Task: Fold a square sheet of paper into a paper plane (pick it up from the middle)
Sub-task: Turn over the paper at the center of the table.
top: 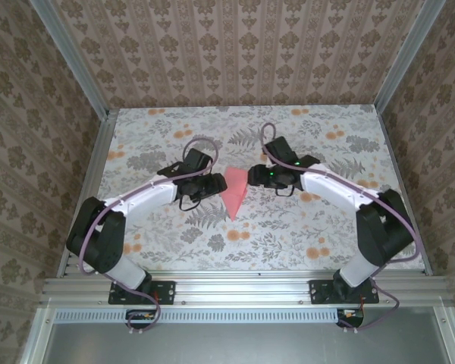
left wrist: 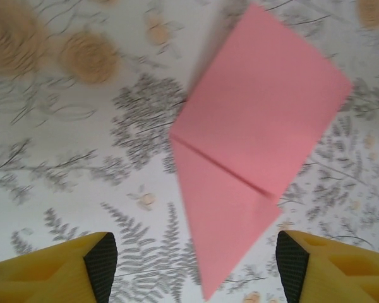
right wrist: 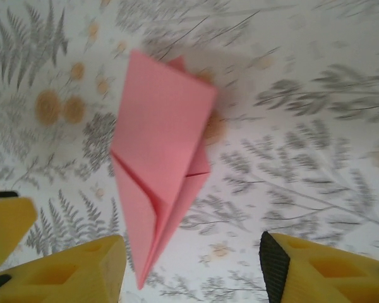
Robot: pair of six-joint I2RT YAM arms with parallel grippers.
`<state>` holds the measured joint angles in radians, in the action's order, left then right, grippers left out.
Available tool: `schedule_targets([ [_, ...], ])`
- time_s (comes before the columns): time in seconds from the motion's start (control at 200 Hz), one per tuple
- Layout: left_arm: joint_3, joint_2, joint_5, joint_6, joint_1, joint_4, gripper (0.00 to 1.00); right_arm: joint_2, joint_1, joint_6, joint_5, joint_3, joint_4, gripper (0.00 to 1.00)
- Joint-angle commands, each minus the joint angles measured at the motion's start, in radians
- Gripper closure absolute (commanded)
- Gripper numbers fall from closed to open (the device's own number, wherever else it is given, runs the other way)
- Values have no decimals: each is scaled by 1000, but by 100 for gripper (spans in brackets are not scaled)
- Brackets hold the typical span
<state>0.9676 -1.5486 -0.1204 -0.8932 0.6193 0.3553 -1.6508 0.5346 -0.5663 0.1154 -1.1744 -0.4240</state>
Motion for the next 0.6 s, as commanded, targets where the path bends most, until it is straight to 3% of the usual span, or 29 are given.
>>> schedule_targets([
  [0.0,-54,31,-43,-72,-23,-76,30,-93,32,27,56,-70,-66,39],
  [0.165,-101,26,-70,-93,-46,-110,29,-211,66,94,119,-175,-159,43],
  [0.595,-103,-13,-109,-94,-61,-140,28,-374,84,183,56,-308,-309,51],
])
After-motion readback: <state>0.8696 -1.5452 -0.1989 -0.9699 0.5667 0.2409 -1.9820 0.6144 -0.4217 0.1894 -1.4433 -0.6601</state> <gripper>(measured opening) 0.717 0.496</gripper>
